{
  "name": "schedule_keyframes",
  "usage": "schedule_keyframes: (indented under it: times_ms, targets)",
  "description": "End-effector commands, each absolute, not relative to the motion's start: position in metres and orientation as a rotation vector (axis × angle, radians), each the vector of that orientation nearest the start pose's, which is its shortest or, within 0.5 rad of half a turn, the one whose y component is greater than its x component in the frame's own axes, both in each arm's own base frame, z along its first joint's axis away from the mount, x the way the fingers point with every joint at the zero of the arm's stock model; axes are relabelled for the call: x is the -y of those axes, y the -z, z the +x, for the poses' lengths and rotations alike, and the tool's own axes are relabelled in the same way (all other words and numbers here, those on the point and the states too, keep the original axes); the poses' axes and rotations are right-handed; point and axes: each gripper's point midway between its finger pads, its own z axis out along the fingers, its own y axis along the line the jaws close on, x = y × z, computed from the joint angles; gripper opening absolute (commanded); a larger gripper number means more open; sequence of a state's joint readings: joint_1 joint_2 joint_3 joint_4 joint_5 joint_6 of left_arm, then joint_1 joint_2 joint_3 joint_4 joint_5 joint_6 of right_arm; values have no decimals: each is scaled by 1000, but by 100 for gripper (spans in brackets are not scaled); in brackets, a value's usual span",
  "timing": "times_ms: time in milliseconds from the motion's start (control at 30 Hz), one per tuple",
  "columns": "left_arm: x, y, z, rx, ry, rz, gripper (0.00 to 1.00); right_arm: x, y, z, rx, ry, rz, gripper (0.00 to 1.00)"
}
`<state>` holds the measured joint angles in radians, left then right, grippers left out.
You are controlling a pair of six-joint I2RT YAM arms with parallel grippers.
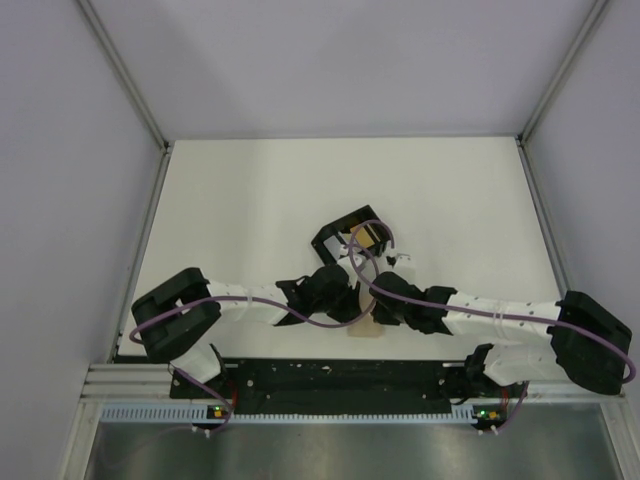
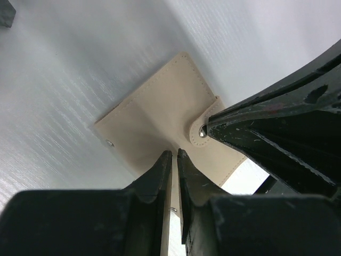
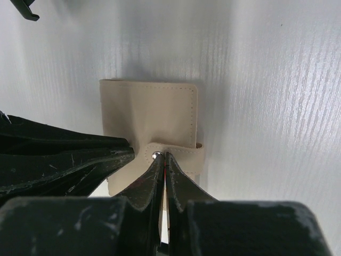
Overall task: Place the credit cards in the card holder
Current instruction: Close the card holder at the center of the board.
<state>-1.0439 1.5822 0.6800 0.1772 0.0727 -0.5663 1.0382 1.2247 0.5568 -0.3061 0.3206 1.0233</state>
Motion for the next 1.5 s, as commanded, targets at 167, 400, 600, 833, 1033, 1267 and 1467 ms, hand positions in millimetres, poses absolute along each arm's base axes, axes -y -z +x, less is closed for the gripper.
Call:
schedule_keyframes:
  times_ms: [167, 400, 600, 833, 1033, 1267, 1467]
  targets:
    - [346, -16, 152, -2438, 864, 647, 13, -238, -34, 166, -2526, -456, 117, 2]
    - [347, -18, 152, -2433, 871, 653, 12, -240, -35, 169, -2518, -447, 113, 2]
    - [348, -18, 149, -2431, 890, 666, 12, -238, -25, 171, -2526, -404, 133, 2]
    - [346, -15, 146, -2437, 896, 666, 12, -239, -23, 173, -2531, -382, 130, 2]
    - [345, -14, 146, -2441, 894, 665, 12, -242, -31, 176, -2507, -411, 146, 2]
    - [344, -14, 146, -2439, 891, 661, 12, -226, -14, 173, -2571, -280, 158, 1]
    - [339, -28, 160, -2393, 837, 569, 15, -231, -62, 189, -2411, -414, 121, 9]
